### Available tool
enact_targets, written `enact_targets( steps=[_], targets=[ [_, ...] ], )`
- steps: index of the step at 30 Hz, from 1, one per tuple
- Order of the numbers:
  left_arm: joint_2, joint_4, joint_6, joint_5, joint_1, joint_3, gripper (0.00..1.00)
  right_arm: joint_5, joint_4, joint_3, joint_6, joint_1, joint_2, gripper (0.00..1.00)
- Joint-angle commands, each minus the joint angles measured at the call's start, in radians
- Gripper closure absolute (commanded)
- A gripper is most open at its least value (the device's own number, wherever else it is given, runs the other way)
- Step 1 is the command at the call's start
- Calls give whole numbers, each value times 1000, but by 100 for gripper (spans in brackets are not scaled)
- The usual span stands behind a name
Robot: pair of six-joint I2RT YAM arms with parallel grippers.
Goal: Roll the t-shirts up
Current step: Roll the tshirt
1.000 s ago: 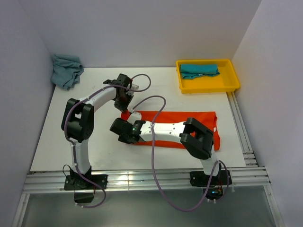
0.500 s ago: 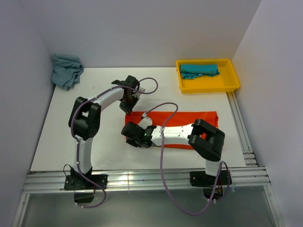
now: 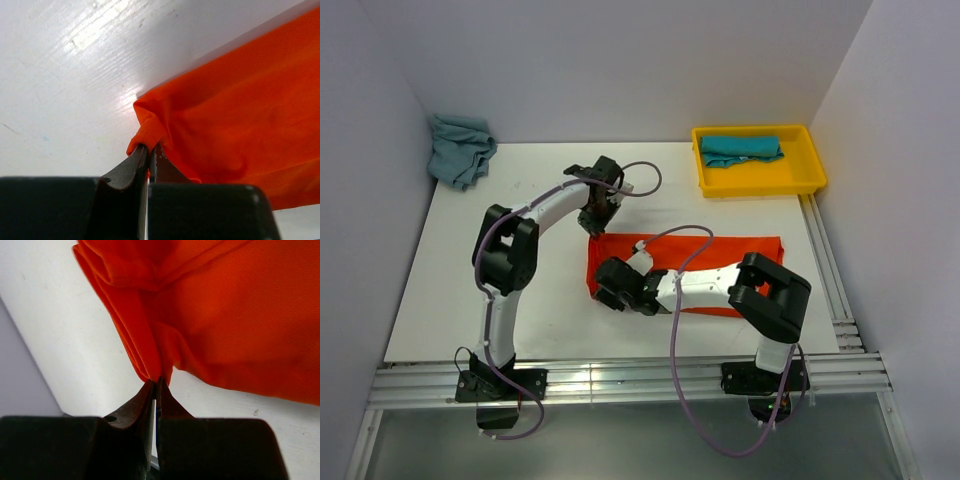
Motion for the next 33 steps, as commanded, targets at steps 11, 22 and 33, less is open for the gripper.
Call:
enact_targets(
  steps=[11,22,33],
  targets=[
    [53,-33,26,-39,-34,89,96,-44,76,16,1,-42,-89,100],
    [68,-37,33,-64,-57,96,96,-92,174,-32,43,-68,-92,100],
    [53,-42,38,-71,-69,92,94,-56,253,-179,119,-68,-137,100]
  ],
)
